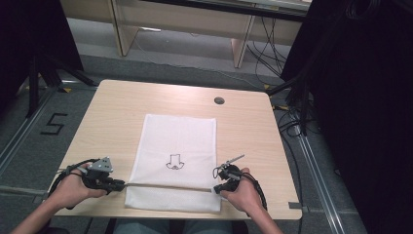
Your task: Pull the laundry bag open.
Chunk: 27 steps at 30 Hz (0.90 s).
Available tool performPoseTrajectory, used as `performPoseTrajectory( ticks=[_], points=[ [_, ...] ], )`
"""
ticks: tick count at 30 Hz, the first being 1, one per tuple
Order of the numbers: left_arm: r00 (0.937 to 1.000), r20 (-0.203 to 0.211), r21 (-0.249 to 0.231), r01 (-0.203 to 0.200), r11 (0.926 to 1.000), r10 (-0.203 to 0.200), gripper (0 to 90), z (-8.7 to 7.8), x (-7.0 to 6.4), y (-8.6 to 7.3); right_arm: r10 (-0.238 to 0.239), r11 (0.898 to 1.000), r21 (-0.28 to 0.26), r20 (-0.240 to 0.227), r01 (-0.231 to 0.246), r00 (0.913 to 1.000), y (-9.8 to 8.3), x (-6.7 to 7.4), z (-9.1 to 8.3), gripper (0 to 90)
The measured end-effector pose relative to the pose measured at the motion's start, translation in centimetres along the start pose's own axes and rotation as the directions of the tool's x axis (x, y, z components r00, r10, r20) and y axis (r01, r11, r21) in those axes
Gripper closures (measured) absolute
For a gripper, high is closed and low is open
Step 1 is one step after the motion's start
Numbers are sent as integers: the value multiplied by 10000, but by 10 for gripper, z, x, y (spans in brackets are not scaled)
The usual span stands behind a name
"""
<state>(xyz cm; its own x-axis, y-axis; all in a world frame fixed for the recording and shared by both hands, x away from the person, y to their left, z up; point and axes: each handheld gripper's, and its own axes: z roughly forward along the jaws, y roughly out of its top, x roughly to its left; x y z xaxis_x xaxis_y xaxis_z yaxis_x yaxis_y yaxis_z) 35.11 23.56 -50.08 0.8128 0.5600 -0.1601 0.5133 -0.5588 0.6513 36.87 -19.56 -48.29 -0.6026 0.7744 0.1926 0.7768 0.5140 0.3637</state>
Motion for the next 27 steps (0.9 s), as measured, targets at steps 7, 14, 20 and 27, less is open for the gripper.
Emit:
performPoseTrajectory(
  ticks=[7, 14, 20, 27],
  points=[
    [9964, -116, -1311, 823, 9879, -845, 690, -7, 2, 2, 87, 10000, -27, -151, -87, 9998, -1, -1, 0, 900],
    [9861, -541, -2678, 1370, 9537, -1569, 500, -9, 5, 6, -88, 9999, -143, -158, 85, 9998, -2, -2, 0, 897],
    [9809, -902, -2571, 1441, 9556, -1722, 413, -6, 8, 7, -213, 9997, -156, -19, 213, 9998, -1, 2, -1, 839],
    [9748, -1297, -2754, 1406, 9510, -1817, 374, -8, 12, 5, -468, 9986, -243, -5, 467, 9989, -1, 7, -4, 722]
  ],
)
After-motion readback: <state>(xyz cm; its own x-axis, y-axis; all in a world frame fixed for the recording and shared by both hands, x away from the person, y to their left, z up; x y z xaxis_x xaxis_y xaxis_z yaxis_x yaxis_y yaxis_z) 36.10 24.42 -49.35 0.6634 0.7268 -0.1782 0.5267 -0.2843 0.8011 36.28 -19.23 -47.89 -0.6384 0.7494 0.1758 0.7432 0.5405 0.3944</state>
